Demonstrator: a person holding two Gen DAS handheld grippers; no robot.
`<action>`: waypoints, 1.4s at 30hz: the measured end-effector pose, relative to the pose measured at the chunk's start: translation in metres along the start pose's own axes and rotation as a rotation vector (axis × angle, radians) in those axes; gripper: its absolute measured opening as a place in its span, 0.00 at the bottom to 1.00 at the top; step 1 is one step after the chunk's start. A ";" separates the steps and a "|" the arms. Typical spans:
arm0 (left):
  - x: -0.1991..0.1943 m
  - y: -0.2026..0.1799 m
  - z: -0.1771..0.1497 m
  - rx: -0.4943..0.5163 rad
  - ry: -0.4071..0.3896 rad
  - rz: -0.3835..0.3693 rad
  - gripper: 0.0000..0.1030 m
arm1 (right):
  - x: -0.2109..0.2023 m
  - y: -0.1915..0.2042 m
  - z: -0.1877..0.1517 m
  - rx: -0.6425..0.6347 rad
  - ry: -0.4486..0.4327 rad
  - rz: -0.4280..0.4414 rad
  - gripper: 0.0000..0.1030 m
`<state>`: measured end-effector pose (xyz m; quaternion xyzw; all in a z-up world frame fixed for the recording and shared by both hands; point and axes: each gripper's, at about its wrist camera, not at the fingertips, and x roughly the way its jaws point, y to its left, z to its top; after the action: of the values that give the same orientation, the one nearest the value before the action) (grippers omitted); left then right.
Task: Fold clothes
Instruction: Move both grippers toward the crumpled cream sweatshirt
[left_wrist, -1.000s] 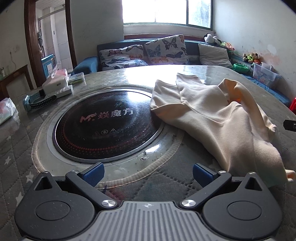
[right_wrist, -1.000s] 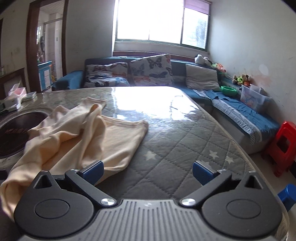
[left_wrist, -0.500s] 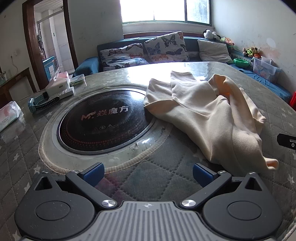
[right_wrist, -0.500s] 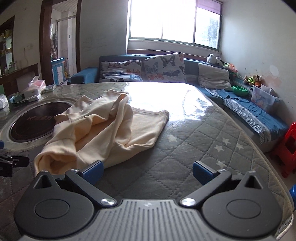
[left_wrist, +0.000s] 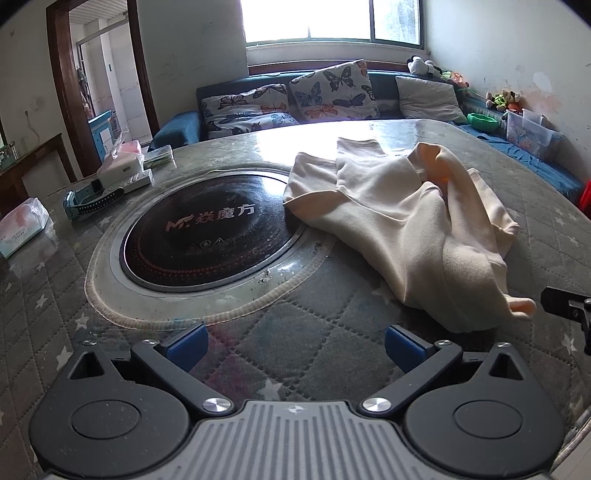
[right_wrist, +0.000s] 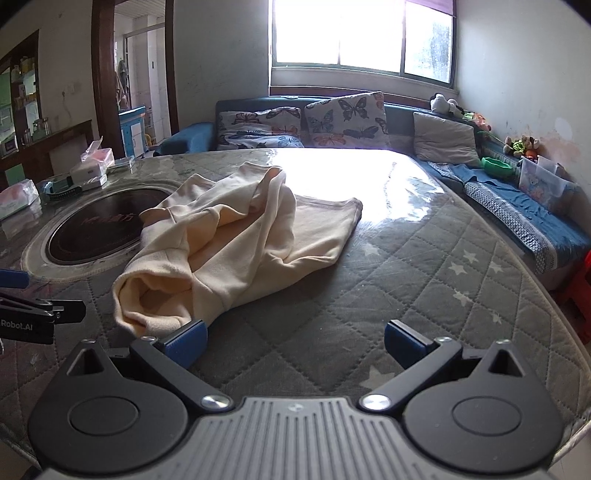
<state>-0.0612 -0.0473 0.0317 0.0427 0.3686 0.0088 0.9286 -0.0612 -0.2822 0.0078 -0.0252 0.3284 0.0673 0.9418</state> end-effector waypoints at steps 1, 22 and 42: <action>-0.001 -0.002 0.000 0.004 0.000 -0.001 1.00 | -0.001 0.001 -0.001 -0.002 0.000 0.004 1.00; -0.002 -0.018 -0.001 0.040 0.024 -0.013 1.00 | -0.003 0.001 -0.003 0.002 0.018 0.007 1.00; 0.005 -0.022 0.003 0.059 0.046 -0.008 1.00 | 0.002 0.005 -0.001 -0.018 0.037 0.030 1.00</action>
<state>-0.0561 -0.0697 0.0286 0.0684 0.3901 -0.0046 0.9182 -0.0610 -0.2776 0.0056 -0.0298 0.3453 0.0836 0.9343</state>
